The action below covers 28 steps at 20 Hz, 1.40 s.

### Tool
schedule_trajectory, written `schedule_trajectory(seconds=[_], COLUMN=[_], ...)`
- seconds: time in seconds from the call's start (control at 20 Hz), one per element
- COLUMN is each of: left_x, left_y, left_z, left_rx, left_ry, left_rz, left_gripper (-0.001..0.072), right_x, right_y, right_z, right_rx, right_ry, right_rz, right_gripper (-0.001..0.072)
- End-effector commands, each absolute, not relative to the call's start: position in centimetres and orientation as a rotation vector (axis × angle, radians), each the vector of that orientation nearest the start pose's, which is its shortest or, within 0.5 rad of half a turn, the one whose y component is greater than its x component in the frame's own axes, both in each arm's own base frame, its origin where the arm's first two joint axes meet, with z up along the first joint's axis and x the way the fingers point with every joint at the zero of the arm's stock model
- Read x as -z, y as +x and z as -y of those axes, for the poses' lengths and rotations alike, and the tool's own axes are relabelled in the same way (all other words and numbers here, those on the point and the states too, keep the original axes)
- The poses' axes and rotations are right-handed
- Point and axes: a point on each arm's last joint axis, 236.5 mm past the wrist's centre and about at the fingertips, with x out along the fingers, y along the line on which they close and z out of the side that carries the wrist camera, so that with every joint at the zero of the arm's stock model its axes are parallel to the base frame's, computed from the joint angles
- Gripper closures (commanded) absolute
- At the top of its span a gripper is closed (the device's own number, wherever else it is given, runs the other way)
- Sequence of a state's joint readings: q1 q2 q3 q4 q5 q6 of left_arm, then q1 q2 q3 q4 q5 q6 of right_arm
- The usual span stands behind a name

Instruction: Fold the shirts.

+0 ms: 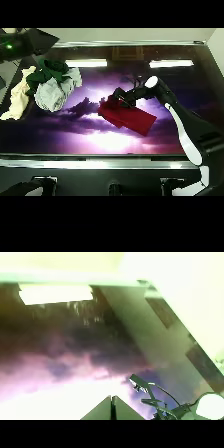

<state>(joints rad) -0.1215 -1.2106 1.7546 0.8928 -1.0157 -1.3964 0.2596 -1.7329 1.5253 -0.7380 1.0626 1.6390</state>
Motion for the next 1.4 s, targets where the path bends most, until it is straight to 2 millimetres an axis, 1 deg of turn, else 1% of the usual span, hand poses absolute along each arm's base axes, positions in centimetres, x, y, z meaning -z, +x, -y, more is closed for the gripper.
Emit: schedule_trajectory(seconds=[0.0, 0.1, 0.15, 0.2, 0.25, 0.3, 0.35, 0.4, 0.45, 0.5, 0.55, 0.6, 0.65, 0.7, 0.8, 0.85, 0.9, 0.95, 1.0, 1.05, 1.15, 1.25, 1.3, 1.35], left_x=[-37.0, -36.7, -36.5, -36.3, -36.0, -35.8, -35.5, -35.2, -35.0, -34.9, -35.0, -35.0, -35.0, -35.0, -35.0, -35.0, -35.0, -35.0, -35.0, -35.0, -35.0, -35.0, -35.0, -35.0], left_y=[41.1, 41.3, 41.4, 41.5, 41.6, 41.6, 41.7, 41.7, 41.7, 41.7, 41.7, 41.7, 41.7, 41.7, 41.7, 41.7, 41.7, 41.7, 41.7, 41.7, 41.7, 41.7, 41.7, 41.7], left_z=[16.9, 16.9, 16.8, 16.7, 16.7, 16.7, 16.7, 16.7, 16.8, 16.8, 16.8, 16.8, 16.8, 16.8, 16.8, 16.8, 16.8, 16.8, 16.8, 16.8, 16.8, 16.8, 16.8, 16.8], left_rx=[0.622, 0.616, 0.612, 0.609, 0.607, 0.606, 0.605, 0.605, 0.605, 0.606, 0.606, 0.607, 0.606, 0.608, 0.608, 0.608, 0.608, 0.608, 0.608, 0.608, 0.608, 0.608, 0.608, 0.609], left_ry=[-0.271, -0.267, -0.265, -0.262, -0.261, -0.264, -0.265, -0.266, -0.266, -0.266, -0.266, -0.266, -0.267, -0.268, -0.269, -0.269, -0.269, -0.269, -0.269, -0.269, -0.269, -0.269, -0.269, -0.270], left_rz=[-0.378, -0.383, -0.386, -0.391, -0.397, -0.403, -0.410, -0.416, -0.423, -0.425, -0.424, -0.425, -0.425, -0.424, -0.425, -0.425, -0.425, -0.425, -0.424, -0.425, -0.425, -0.425, -0.425, -0.425], left_gripper=[0.0678, 0.0679, 0.0678, 0.0678, 0.0678, 0.0678, 0.0678, 0.0678, 0.0678, 0.0678, 0.0678, 0.0678, 0.0678, 0.0678, 0.0678, 0.0678, 0.0678, 0.0678, 0.0678, 0.0678, 0.0678, 0.0677, 0.0678, 0.0678], right_x=[-1.1, -2.3, -2.4, -2.1, -1.3, -0.4, 0.9, 2.5, 4.4, 6.1, 7.5, 8.3, 9.0, 9.4, 9.7, 9.6, 9.3, 8.9, 8.4, 7.5, 4.6, 0.3, -1.9, -3.5], right_y=[46.6, 46.3, 45.3, 44.0, 41.8, 39.3, 36.9, 35.1, 33.7, 32.8, 32.4, 32.6, 33.3, 34.0, 35.6, 36.2, 36.7, 37.3, 38.0, 38.8, 41.2, 43.8, 44.8, 45.3], right_z=[-24.7, -18.3, -14.2, -10.3, -6.4, -3.9, -2.6, -2.6, -3.8, -5.4, -7.2, -8.7, -9.6, -10.0, -10.4, -10.5, -10.6, -10.8, -10.8, -10.5, -8.5, -4.8, -2.2, 0.6], right_rx=[-0.485, -0.407, -0.330, -0.240, -0.145, -0.078, -0.036, -0.022, -0.034, -0.058, -0.087, -0.108, -0.116, -0.113, -0.103, -0.103, -0.112, -0.123, -0.155, -0.196, -0.231, -0.254, -0.249, -0.222], right_ry=[0.764, 0.692, 0.641, 0.583, 0.509, 0.460, 0.446, 0.483, 0.565, 0.647, 0.746, 0.840, 0.918, 0.971, 1.044, 1.069, 1.085, 1.099, 1.093, 1.064, 1.037, 1.040, 1.033, 1.023], right_rz=[-1.318, -1.324, -1.358, -1.405, -1.479, -1.555, -1.610, -1.638, -1.644, -1.641, -1.631, -1.597, -1.552, -1.513, -1.450, -1.428, -1.407, -1.379, -1.346, -1.312, -1.231, -1.133, -1.082, -1.044], right_gripper=[0.0001, 0.0003, 0.0008, 0.0024, 0.0043, 0.0043, 0.0043, 0.0037, 0.0033, 0.0020, 0.0013, 0.0013, 0.0016, 0.0022, 0.0078, 0.0125, 0.0204, 0.0492, 0.0648, 0.0648, 0.0649, 0.0648, 0.0648, 0.0648])
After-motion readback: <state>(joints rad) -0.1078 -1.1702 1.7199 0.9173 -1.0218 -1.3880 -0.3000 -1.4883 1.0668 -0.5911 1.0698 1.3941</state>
